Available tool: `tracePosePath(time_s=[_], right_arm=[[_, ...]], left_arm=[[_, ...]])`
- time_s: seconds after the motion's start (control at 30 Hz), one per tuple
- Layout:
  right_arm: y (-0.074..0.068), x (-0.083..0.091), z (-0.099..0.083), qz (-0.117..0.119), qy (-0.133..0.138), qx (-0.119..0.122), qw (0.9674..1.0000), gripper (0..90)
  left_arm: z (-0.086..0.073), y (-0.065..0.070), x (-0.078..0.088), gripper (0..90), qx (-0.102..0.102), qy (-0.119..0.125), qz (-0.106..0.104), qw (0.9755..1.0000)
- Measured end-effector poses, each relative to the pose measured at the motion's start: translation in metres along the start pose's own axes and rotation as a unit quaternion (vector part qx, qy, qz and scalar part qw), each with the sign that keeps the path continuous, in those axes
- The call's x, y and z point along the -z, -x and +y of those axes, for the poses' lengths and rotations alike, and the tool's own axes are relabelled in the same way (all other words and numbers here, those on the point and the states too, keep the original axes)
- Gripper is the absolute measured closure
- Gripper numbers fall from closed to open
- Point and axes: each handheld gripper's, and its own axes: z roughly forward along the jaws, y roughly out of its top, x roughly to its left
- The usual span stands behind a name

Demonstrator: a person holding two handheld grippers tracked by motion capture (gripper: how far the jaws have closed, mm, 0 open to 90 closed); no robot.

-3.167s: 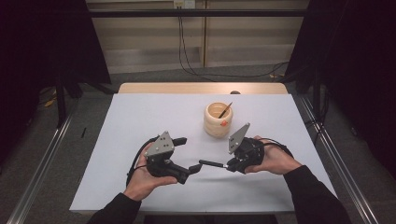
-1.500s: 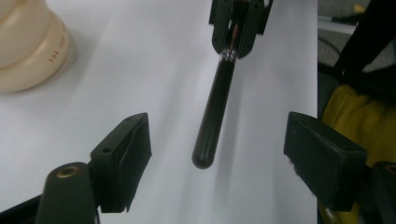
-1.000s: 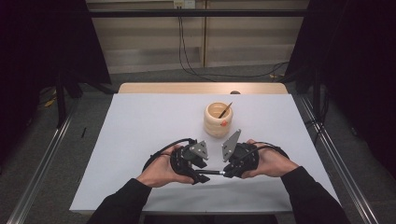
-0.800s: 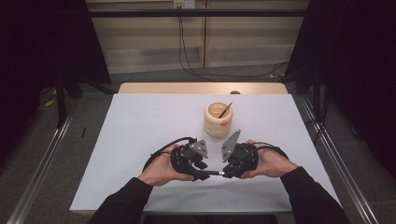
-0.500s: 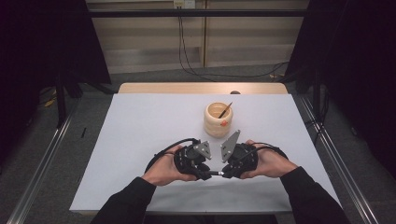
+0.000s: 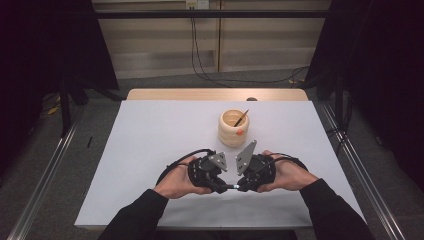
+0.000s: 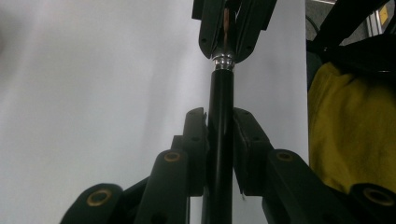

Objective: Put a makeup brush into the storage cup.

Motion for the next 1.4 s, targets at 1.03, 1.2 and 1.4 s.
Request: tracePosePath(time_s=[1.03, 1.2, 1.4], right_arm=[[0.009, 0.001, -0.008, 0.014, 0.051, -0.011, 0.9985, 64.3], [0.010, 0.004, -0.011, 0.015, 0.065, -0.024, 0.9975, 55.7], [0.012, 0.005, -0.014, 0.002, 0.085, -0.039, 0.9956, 44.2]], left_arm=[[-0.008, 0.003, 0.007, 79.7, 0.025, 0.044, -0.012, 0.9986], [-0.012, 0.003, 0.009, 79.7, 0.036, 0.054, -0.011, 0.9978], [-0.018, 0.003, 0.011, 79.6, 0.046, 0.069, -0.006, 0.9966]])
